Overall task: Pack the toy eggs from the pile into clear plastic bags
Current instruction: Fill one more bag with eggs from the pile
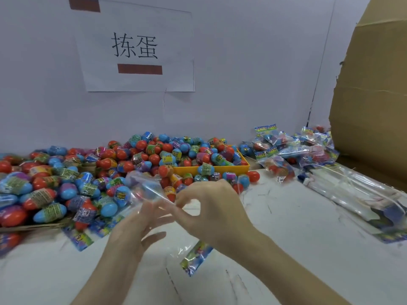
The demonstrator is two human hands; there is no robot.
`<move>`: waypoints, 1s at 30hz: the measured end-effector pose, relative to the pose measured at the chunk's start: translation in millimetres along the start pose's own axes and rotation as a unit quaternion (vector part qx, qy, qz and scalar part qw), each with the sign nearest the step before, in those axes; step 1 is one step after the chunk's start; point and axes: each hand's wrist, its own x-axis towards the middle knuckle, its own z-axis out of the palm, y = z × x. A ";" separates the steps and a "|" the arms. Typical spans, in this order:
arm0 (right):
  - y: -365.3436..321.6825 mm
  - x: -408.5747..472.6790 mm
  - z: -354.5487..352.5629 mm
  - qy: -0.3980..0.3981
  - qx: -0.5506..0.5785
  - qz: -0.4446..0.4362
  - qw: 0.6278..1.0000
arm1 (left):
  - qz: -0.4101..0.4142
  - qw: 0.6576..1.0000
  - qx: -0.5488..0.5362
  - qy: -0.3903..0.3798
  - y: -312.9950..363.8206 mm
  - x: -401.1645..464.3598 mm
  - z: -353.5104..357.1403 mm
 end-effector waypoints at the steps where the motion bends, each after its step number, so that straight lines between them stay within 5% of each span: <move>1: -3.8 4.0 8.0 -0.006 0.005 -0.010 1.000 | 0.008 1.000 -0.001 0.027 2.0 1.3 -4.3; 6: -12.1 25.9 27.6 -0.052 0.251 0.078 0.963 | 0.045 0.997 -0.011 0.061 10.6 1.3 -24.0; 10: -0.6 38.4 32.2 -0.129 0.459 0.260 0.840 | 0.057 0.998 0.009 0.036 17.3 -0.2 -29.8; 13: 6.5 32.1 33.9 -0.164 0.562 0.255 0.769 | 0.050 0.996 0.067 0.007 21.0 -0.7 -34.3; 22: 13.9 24.1 33.9 -0.140 0.498 0.228 0.825 | 0.061 0.991 0.107 0.042 16.0 -1.6 -28.8; 30: 10.2 23.3 33.1 -0.147 0.487 0.194 0.839 | 0.030 0.995 0.080 0.046 13.5 0.3 -31.2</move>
